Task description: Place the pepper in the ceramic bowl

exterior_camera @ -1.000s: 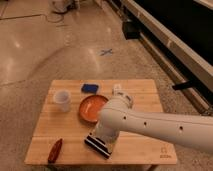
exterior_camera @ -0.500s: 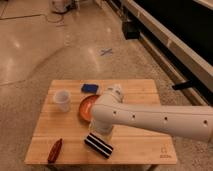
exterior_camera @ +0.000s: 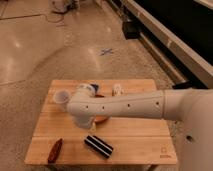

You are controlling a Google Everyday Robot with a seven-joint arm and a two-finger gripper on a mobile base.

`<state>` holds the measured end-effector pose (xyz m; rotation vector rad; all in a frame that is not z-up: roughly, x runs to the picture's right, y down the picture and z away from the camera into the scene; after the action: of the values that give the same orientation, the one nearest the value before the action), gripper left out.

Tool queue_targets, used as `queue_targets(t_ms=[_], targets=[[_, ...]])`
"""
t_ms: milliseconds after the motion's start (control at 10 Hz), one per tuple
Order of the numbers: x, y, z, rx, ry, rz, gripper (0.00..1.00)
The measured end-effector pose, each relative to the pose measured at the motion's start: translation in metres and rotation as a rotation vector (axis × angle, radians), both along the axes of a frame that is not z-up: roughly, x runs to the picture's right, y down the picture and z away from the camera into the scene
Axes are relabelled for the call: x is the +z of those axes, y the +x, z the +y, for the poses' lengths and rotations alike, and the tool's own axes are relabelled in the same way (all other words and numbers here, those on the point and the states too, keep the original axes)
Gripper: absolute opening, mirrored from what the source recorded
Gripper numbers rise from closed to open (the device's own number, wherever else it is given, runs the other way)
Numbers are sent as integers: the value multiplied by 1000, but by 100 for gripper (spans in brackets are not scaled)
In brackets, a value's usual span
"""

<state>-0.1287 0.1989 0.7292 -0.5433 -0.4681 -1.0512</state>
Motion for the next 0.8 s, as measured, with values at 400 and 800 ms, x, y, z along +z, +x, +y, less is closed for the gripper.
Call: queue_targets(t_ms=[400, 800], targets=[[3, -74, 21, -51, -59, -88, 65], [18, -134, 59, -119, -83, -163, 65]])
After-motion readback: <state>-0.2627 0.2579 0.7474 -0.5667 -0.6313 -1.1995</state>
